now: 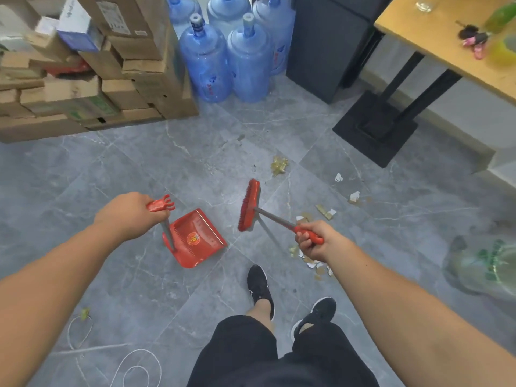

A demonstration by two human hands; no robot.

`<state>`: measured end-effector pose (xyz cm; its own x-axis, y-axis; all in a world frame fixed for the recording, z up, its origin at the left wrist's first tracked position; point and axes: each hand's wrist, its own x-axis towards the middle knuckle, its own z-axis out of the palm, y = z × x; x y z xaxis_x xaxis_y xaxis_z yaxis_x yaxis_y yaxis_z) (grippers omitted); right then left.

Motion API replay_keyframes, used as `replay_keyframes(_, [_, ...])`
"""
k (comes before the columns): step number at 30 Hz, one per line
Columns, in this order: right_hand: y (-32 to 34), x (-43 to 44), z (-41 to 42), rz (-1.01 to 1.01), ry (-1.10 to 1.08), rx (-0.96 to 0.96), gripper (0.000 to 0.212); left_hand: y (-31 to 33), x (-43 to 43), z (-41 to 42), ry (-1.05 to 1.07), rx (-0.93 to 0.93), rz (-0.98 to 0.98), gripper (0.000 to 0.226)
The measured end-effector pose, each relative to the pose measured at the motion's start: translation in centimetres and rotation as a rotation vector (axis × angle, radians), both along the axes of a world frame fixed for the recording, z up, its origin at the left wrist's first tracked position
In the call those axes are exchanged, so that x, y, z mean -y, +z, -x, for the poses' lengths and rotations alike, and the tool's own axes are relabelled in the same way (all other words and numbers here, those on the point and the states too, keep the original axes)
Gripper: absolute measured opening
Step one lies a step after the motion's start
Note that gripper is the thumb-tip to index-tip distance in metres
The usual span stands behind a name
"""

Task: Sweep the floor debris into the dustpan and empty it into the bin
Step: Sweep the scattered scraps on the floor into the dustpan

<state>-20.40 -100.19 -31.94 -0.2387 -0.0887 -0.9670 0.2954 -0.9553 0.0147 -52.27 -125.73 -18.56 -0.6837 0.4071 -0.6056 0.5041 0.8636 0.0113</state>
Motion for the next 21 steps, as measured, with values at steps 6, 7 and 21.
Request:
replay_keyframes(6, [1.7, -2.4, -6.9, -0.049, -0.095, 0.058, 0.019, 1.2, -5.3, -2.3, -0.109, 0.011, 0.007, 0.039])
replay_keyframes(7, [1.9, -2.8, -8.0, -0.046, -0.111, 0.056, 0.018, 1.4, -6.2, -2.9, -0.119, 0.008, 0.006, 0.038])
replay_keyframes(21, [3.1, -6.1, -27.2, -0.06, -0.283, 0.095, 0.016, 3.4, -16.6, -15.8, -0.252, -0.092, -0.051, 0.042])
